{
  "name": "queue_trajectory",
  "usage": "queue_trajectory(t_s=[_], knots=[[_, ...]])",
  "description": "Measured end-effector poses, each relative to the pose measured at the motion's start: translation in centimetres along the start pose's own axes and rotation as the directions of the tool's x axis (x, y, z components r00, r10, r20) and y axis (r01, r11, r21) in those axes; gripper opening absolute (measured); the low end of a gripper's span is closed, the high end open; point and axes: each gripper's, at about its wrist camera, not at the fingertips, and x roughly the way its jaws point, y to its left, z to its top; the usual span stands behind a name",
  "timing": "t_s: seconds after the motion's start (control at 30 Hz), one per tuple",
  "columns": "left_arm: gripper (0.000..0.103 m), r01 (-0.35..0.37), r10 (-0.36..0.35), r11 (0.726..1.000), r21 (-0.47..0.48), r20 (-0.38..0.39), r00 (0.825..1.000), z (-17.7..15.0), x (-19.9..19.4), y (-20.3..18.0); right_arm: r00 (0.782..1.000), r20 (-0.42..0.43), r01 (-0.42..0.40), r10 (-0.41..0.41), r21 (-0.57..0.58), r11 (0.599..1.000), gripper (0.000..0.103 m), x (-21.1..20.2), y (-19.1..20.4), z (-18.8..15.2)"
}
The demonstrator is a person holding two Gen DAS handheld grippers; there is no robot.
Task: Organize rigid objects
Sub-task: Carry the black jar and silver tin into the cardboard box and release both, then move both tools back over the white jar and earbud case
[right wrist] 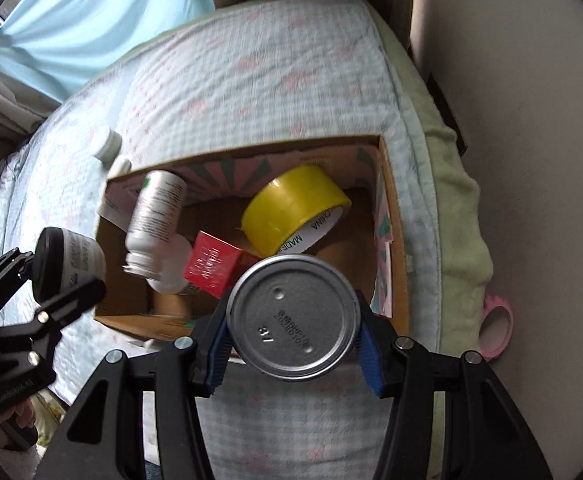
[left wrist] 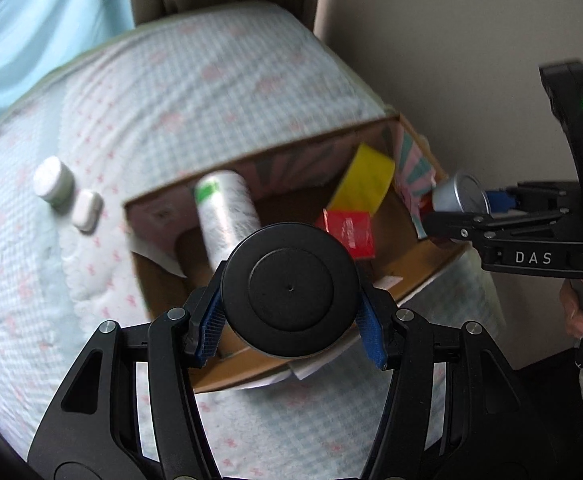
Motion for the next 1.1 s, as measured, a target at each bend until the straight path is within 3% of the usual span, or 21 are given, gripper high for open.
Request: queue_trajectory(t_s=[0.17, 0.47, 0.5, 0.53, 0.57, 0.6, 0.67, 0.77, 1.1], knots=[[0.053, -0.003, 0.007, 0.999, 0.052, -0.070, 0.998, -0.7, 3.7, -1.5, 1.000, 0.000, -0.023, 0.023, -0.007, 1.000, 0.050, 1.8, -0.5, -0.2], [0.053, -0.001, 0.014, 0.994, 0.107, -0.122, 0.992, -0.8, 6.7, -3.0, 0.999, -0.012, -0.051, 0.052, 0.035, 0.998, 0.050, 3.8, -1.5, 0.2], [0.058, 0.007, 0.006, 0.994, 0.105, -0.129, 0.992, -0.7, 6.8, -3.0, 0.998, -0.012, -0.057, 0.057, 0.046, 0.997, 0.050, 4.0, -1.6, 0.3], [0.082, 0.021, -0.007, 0.995, 0.102, -0.133, 0.991, -0.7, 6.9, -3.0, 0.997, -0.018, -0.071, 0.072, 0.065, 0.995, 0.051, 4.2, -1.8, 0.3], [0.099, 0.045, -0.032, 0.994, 0.102, -0.129, 0.991, -0.7, 6.6, -3.2, 0.995, -0.025, -0.094, 0.097, 0.090, 0.991, 0.059, 4.4, -2.1, 0.4], [0.103, 0.043, -0.031, 0.993, 0.106, -0.113, 0.993, -0.8, 6.2, -3.2, 0.993, -0.017, -0.111, 0.113, 0.106, 0.988, 0.081, 4.3, -2.3, 0.3], [0.103, 0.028, -0.016, 0.992, 0.122, -0.104, 0.994, -1.0, 5.7, -3.3, 0.991, 0.048, -0.131, 0.126, 0.125, 0.983, 0.103, 3.4, -2.5, 0.1], [0.103, 0.017, -0.005, 0.994, 0.107, -0.114, 0.993, -1.5, 5.3, -2.8, 0.989, 0.089, -0.133, 0.121, 0.141, 0.981, 0.103, 2.8, -2.7, -0.2], [0.103, -0.004, 0.010, 0.998, 0.055, -0.107, 0.994, -1.8, 3.6, -1.3, 0.994, 0.073, -0.090, 0.082, 0.116, 0.989, 0.103, 3.0, -2.3, -0.3]])
